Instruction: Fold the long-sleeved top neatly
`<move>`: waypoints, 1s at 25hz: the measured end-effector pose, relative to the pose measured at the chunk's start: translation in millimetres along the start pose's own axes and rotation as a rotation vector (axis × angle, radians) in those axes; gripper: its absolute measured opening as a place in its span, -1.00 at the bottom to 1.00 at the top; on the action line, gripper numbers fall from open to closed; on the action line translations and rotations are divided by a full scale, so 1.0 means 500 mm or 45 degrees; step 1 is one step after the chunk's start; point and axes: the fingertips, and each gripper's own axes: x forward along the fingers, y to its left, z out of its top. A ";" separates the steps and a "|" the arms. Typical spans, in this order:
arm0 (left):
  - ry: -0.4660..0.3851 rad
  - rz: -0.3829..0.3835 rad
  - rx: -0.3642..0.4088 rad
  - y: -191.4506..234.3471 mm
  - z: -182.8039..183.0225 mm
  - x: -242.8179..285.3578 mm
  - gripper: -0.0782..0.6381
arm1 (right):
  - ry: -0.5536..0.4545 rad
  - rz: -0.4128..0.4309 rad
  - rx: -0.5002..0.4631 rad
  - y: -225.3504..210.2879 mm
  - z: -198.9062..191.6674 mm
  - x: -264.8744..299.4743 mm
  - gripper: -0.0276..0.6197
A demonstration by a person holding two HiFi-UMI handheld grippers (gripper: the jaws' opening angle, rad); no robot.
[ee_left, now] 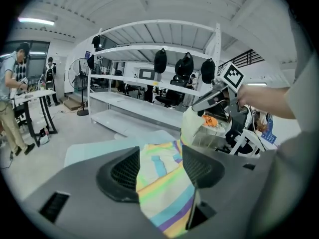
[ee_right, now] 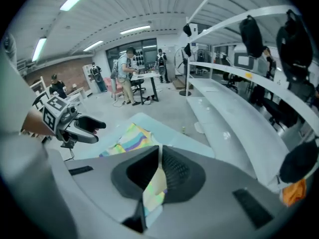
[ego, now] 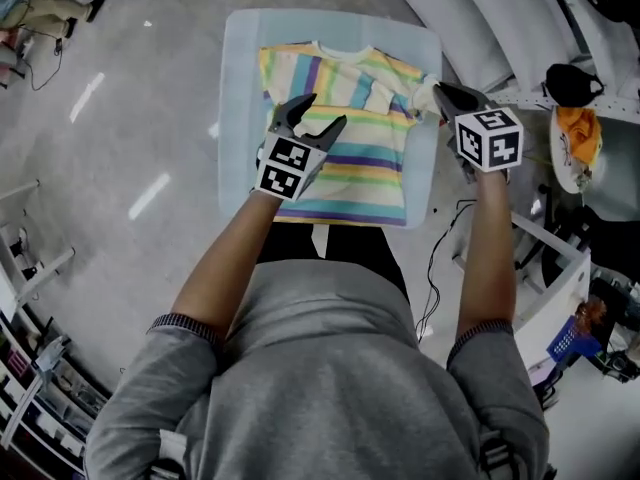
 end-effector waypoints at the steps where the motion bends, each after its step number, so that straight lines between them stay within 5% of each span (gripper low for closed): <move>1: 0.003 0.013 -0.009 0.011 -0.006 -0.004 0.04 | 0.005 0.036 -0.037 0.018 0.009 0.018 -0.82; 9: 0.016 0.103 -0.096 0.108 -0.039 -0.050 0.04 | 0.130 0.271 -0.280 0.152 0.078 0.162 -0.82; 18: 0.075 0.170 -0.136 0.177 -0.095 -0.087 0.04 | 0.243 0.540 -0.424 0.271 0.104 0.337 -0.82; 25: 0.101 0.217 -0.173 0.220 -0.130 -0.115 0.04 | 0.353 0.641 -0.490 0.322 0.093 0.448 -0.79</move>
